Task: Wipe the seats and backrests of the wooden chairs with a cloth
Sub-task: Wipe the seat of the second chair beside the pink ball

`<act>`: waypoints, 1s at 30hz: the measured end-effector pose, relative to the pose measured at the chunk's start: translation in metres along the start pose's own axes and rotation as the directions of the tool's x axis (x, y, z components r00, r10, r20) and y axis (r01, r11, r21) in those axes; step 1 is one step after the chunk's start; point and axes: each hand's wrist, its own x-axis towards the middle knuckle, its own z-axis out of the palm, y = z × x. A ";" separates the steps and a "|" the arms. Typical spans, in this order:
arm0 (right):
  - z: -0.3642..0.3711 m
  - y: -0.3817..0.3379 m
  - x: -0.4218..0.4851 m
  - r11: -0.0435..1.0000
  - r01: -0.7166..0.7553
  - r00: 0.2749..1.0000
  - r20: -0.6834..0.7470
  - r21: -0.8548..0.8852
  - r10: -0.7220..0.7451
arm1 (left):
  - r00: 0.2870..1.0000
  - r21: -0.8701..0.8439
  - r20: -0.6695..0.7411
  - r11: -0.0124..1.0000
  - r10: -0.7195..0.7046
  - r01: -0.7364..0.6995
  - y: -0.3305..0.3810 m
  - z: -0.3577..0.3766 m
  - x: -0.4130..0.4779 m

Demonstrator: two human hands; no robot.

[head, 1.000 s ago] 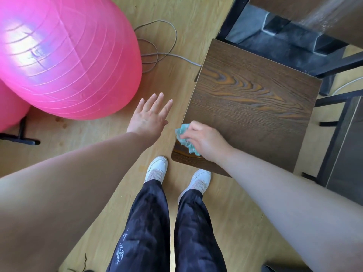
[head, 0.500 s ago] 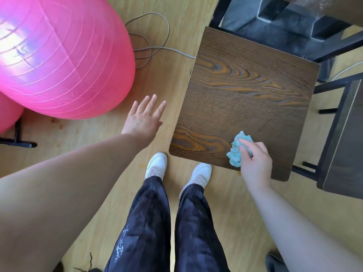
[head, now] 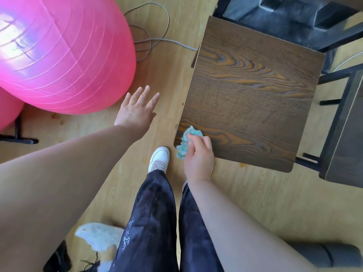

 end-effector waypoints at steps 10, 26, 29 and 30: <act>0.041 -0.046 0.007 0.998 0.015 0.993 0.117 0.057 -0.022 | 0.999 -0.045 -0.007 0.998 -0.045 0.045 -0.026 0.006 -0.017; -0.050 -0.081 0.097 0.836 -0.217 0.971 0.196 0.503 0.134 | 0.991 -0.156 -0.101 0.985 -0.089 0.072 -0.012 -0.060 -0.033; -0.090 -0.075 0.112 0.820 -0.221 0.975 0.152 0.527 0.165 | 0.991 -0.223 -0.130 0.975 -0.036 0.006 0.023 -0.088 -0.025; -0.102 -0.071 0.115 0.820 -0.224 0.974 0.142 0.527 0.175 | 0.990 -0.235 -0.138 0.972 -0.008 -0.025 0.036 -0.097 -0.023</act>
